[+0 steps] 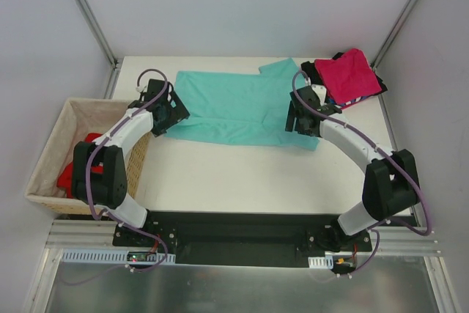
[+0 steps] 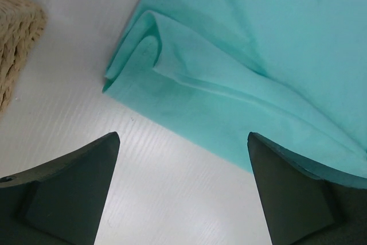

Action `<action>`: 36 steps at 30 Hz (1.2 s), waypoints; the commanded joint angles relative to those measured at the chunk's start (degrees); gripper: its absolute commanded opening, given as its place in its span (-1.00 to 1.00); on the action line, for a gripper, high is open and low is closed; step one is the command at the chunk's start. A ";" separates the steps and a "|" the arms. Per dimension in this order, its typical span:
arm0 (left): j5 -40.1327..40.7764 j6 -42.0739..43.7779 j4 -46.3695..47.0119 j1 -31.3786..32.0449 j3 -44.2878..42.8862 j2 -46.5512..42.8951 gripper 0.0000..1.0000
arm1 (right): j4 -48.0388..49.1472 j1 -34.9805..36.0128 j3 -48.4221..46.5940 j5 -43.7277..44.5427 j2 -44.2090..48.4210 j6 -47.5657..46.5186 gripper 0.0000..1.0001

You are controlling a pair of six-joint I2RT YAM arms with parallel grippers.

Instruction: Fold and stack the t-shirts

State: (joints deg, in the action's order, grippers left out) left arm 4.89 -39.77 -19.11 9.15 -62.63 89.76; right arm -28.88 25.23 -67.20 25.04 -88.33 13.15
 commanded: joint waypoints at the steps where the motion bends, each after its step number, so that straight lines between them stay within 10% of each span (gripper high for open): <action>1: -0.40 1.45 -2.68 1.22 0.23 -0.29 0.89 | -5.48 -0.01 3.21 1.94 2.28 1.88 0.72; 36: 6.02 2.59 -0.93 5.62 -13.57 16.76 0.87 | -4.25 -0.80 4.18 1.07 2.73 -0.23 0.73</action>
State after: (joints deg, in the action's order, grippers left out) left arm 9.52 -38.02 -19.90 14.33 -73.65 104.71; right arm -33.26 24.71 -61.98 26.50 -87.59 13.61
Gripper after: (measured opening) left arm 0.938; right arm 0.864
